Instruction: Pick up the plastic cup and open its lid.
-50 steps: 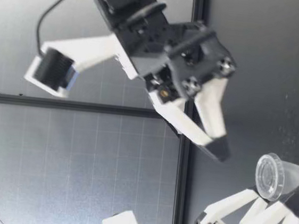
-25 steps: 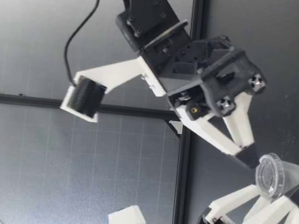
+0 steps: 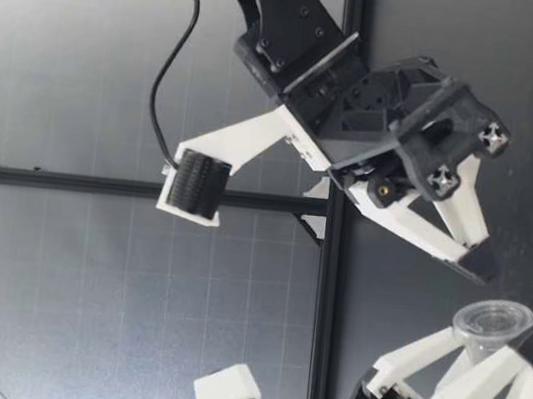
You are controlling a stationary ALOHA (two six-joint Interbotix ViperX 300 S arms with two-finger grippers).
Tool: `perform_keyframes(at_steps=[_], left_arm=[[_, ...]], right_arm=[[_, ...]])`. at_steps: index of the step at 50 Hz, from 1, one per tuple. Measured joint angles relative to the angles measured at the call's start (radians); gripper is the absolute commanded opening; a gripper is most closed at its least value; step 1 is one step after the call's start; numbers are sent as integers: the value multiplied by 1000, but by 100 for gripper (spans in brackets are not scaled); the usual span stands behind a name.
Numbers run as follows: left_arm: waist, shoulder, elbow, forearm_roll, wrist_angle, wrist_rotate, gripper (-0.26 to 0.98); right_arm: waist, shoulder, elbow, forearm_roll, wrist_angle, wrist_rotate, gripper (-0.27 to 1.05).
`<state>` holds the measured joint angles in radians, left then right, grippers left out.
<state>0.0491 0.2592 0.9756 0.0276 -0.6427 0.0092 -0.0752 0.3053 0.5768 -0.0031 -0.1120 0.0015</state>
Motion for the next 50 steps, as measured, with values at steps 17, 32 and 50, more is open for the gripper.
perform_keyframes(at_steps=[17, 32, 50], left_arm=[[-3, -11, -6, 3, 54, 2, 58], [-3, -58, 28, 25, 98, 8, 58], [-3, -57, 23, 26, 100, 32, 52]], right_arm=[[-2, 3, -5, 0, 0, 0, -19], [-2, 5, -5, 0, -2, 0, -19], [-2, 17, -21, 0, -3, 0, -19]])
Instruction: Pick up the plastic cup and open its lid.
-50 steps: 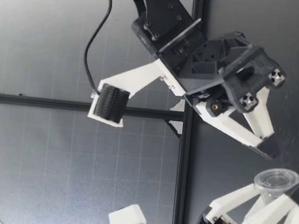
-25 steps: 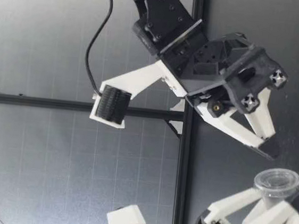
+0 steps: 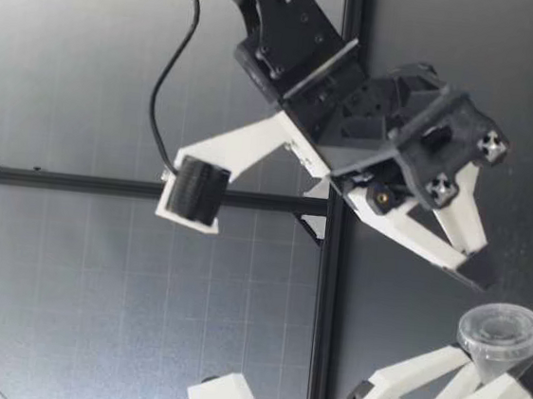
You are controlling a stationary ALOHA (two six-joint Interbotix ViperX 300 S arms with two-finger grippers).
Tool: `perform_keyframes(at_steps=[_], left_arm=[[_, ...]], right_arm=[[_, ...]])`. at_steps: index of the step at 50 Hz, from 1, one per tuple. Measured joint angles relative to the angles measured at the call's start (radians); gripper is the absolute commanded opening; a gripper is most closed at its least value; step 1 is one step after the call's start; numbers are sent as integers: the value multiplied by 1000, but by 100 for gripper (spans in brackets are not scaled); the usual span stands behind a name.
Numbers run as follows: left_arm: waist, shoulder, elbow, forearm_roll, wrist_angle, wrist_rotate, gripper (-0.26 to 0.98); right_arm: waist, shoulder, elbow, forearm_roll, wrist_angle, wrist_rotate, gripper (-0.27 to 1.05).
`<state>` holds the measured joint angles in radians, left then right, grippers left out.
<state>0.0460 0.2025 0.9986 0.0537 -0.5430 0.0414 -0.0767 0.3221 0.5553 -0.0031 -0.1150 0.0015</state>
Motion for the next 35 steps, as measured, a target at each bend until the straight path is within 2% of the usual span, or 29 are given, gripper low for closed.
perform_keyframes(at_steps=[24, 35], left_arm=[[0, 2, -8, 2, 0, 0, 46], [-2, 5, -11, 3, 0, -11, 26]], right_arm=[[0, 43, -49, 0, 0, -2, -19], [0, 43, -51, 0, 0, -2, -19]])
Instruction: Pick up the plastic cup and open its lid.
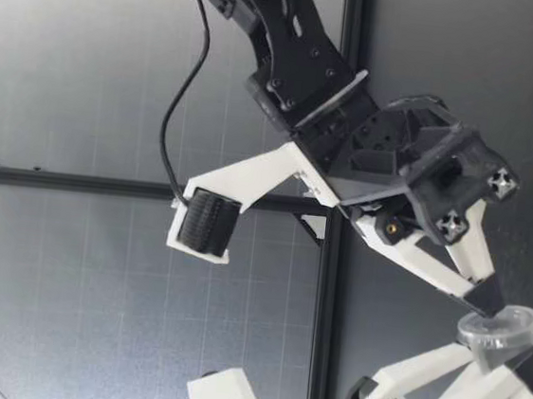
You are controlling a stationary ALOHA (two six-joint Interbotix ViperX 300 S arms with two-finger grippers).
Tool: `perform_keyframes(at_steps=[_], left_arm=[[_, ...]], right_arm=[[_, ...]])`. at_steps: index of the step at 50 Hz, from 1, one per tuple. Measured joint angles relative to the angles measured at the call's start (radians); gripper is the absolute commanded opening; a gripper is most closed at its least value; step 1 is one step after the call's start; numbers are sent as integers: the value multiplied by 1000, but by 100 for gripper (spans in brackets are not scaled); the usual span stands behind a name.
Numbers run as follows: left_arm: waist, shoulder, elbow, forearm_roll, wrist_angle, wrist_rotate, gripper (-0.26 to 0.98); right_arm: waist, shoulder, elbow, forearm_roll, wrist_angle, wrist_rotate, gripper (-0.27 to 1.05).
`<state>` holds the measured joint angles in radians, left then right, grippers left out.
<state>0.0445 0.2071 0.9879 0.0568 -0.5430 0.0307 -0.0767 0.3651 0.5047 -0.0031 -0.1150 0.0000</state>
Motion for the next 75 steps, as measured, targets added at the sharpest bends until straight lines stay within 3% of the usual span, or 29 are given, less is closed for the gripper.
perform_keyframes(at_steps=[16, 25, 35, 45, 57, 66, 75], left_arm=[[0, 0, -2, -3, -3, -2, 21], [0, -18, 5, -9, -74, -31, 21], [0, -55, 5, -11, -262, -72, 21], [2, -74, -17, -21, -457, -120, 21], [0, -78, -72, -25, -598, -189, 21], [2, -78, -95, -25, -630, -256, 21], [2, -78, -97, -25, -669, -279, 21]], right_arm=[[-2, -28, 35, 0, -2, 0, -19], [0, -222, 140, -14, -78, -26, -19], [12, -426, 259, -104, -255, -106, -17], [14, -574, 362, -121, -394, -291, 0], [15, -624, 419, -123, -434, -558, 50], [14, -611, 442, -110, -448, -795, 50], [15, -577, 445, -32, -526, -1043, 51]])
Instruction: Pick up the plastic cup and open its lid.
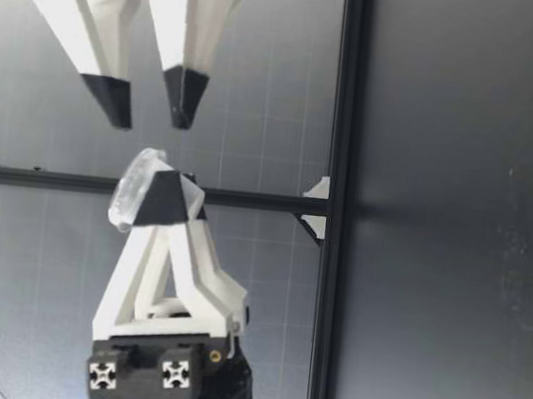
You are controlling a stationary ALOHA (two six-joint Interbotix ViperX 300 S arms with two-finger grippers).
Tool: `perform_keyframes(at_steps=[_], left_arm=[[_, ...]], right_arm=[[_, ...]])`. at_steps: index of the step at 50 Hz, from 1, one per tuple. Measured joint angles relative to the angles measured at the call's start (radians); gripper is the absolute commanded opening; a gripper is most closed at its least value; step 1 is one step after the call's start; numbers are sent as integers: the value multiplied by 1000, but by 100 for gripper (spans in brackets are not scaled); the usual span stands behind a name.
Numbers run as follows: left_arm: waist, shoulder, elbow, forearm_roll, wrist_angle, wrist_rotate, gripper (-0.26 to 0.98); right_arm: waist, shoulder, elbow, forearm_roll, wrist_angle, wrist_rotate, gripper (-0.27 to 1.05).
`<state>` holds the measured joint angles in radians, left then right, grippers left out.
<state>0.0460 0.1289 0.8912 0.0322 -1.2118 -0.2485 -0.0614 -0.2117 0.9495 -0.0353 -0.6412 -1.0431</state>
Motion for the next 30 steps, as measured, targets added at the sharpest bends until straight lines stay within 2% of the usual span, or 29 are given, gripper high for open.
perform_keyframes(at_steps=[7, 30], left_arm=[[0, -2, 2, -2, -3, -2, 21], [-2, 0, 6, 8, -2, -11, 21]], right_arm=[[-2, 25, -2, 58, -54, -107, 51], [-2, 60, -32, 95, -81, -115, 51]])
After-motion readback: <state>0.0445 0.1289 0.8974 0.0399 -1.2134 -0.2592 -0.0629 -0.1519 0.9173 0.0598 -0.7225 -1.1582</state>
